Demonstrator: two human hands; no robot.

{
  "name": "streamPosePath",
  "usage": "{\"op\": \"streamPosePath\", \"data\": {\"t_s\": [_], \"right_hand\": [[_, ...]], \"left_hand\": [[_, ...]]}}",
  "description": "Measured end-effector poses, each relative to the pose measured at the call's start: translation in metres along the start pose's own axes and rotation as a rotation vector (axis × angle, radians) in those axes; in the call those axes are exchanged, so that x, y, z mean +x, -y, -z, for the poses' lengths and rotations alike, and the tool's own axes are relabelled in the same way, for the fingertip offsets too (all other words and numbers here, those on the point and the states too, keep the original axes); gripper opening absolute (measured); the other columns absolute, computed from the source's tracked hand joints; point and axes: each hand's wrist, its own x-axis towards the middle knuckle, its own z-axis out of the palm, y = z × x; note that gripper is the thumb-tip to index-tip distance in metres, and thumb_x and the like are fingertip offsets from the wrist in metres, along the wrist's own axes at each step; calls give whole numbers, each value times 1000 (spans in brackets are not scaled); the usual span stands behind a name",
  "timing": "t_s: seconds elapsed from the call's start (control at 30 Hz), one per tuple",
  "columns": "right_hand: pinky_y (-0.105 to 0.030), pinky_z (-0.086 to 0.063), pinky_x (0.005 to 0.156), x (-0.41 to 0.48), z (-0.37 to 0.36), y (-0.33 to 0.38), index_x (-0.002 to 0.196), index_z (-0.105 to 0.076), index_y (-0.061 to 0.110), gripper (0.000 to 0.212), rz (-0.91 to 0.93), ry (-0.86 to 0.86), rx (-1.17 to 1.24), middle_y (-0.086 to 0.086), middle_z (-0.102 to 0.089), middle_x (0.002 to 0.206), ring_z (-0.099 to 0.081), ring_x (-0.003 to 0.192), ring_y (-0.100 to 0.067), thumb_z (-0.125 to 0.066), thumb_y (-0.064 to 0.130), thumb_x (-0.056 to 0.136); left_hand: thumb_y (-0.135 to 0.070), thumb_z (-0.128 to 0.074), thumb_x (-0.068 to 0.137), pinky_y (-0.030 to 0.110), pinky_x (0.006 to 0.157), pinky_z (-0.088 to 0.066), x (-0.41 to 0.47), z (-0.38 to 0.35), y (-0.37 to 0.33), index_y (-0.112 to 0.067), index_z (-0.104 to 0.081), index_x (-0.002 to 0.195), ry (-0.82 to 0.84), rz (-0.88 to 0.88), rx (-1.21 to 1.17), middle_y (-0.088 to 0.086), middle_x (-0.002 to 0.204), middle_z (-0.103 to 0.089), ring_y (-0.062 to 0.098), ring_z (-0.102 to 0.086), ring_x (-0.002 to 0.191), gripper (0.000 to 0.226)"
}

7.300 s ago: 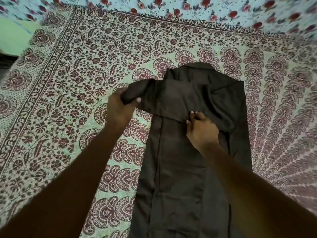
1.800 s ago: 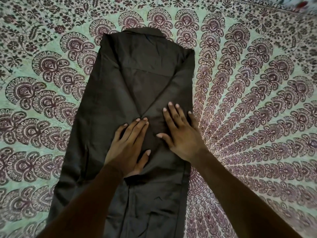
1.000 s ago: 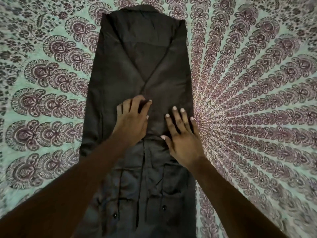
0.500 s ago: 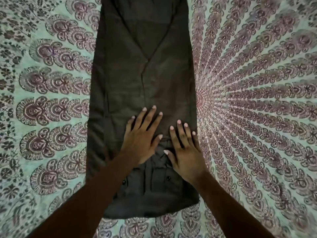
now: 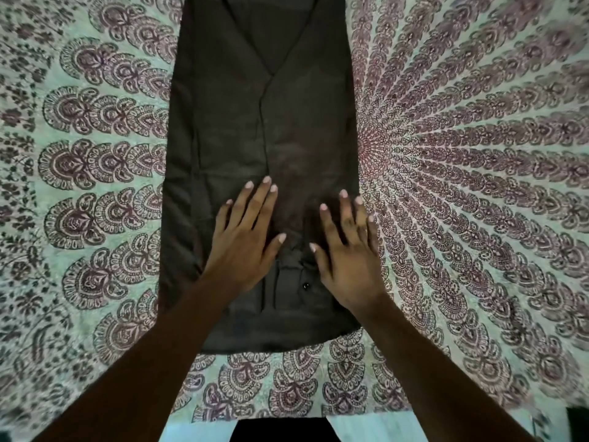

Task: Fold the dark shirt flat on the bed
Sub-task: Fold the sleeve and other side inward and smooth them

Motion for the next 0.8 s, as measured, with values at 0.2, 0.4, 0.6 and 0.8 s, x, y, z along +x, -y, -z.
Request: {"op": "streamPosePath", "data": {"t_s": [0.2, 0.4, 0.6, 0.8], "right_hand": [[-55, -11, 130, -22, -22, 0, 167, -12, 16, 74, 91, 126, -21, -12, 2, 175, 3, 161, -34, -29, 57, 108], [-55, -14, 129, -45, -23, -3, 167, -15, 19, 70, 195, 137, -59, -11, 0, 175, 3, 161, -33, -33, 54, 108], [-50, -14, 129, -67, -10, -10, 166, -17, 27, 62, 178, 147, 78, -6, 1, 175, 6, 162, -27, -26, 51, 110], [-62, -28, 122, -82, 5, -55, 165, -19, 27, 102, 115, 141, 130, -10, -4, 175, -3, 159, -35, -69, 1, 80]], "left_hand": [[-68, -34, 103, 58, 126, -19, -26, -17, 4, -37, -8, 167, 83, 12, 51, -4, 177, 3, 26, -4, 164, 76], [-68, -34, 102, 57, 126, -17, -28, -27, 5, -36, -7, 167, 71, 5, 70, -3, 177, 2, 25, -4, 164, 77], [-54, -34, 106, 54, 125, -23, -36, -13, 8, -29, -24, 165, 18, 91, -145, -4, 176, -12, 26, -13, 162, 65], [-16, -43, 81, 64, 104, -46, -105, 5, 58, -18, -60, 144, -91, 317, -258, 14, 159, -39, 46, -41, 131, 65]]}}
